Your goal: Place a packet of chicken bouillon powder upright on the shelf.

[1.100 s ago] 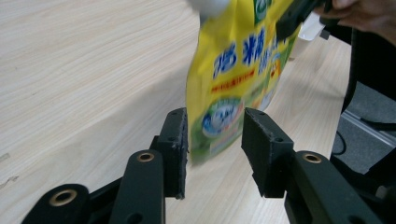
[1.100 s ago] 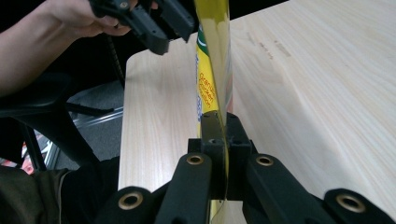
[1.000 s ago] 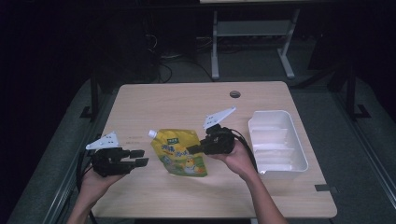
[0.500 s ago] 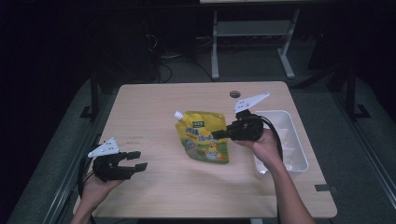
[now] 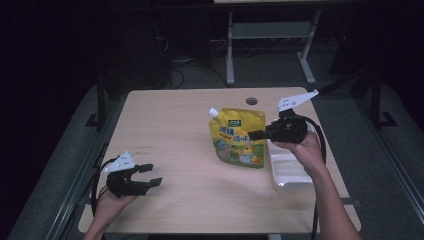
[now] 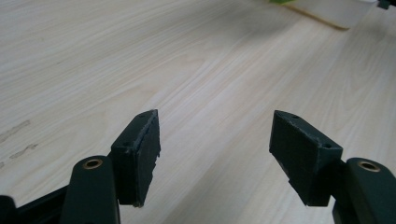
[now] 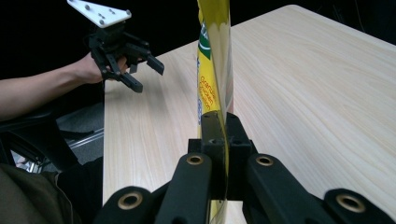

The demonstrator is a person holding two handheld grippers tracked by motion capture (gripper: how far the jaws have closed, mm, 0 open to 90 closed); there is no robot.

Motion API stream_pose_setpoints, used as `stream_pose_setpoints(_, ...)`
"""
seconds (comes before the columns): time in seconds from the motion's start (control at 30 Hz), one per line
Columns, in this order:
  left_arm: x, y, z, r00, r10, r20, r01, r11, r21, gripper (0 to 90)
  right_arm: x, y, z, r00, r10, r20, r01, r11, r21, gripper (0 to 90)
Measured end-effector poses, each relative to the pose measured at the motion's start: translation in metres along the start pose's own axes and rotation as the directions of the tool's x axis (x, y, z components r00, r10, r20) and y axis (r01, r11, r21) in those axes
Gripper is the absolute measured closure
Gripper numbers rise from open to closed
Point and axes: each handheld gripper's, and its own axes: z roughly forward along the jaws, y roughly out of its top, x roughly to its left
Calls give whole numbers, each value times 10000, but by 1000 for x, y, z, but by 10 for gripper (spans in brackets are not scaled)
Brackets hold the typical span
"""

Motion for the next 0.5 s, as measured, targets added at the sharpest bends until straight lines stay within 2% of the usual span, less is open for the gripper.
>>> stream_pose_setpoints(0.13, 2, -3, 0, 9999, 8, -167, -8, 10000, -51, 311, -5, -4, -12, 9999, 102, 117, -100, 9999, -107, 895)
stream_pose_setpoints(0.33, 3, -8, 1, 9990, -254, -355, 250, 9996, -131, 286, -12, -8, -30, 9996, 231, 187, -224, 9990, -396, 894)
stream_pose_setpoints(0.5, 3, -11, 3, 9987, -195, -480, 194, 9998, -35, 282, -18, -10, -43, 9994, 252, 239, -242, 9988, -438, 894)
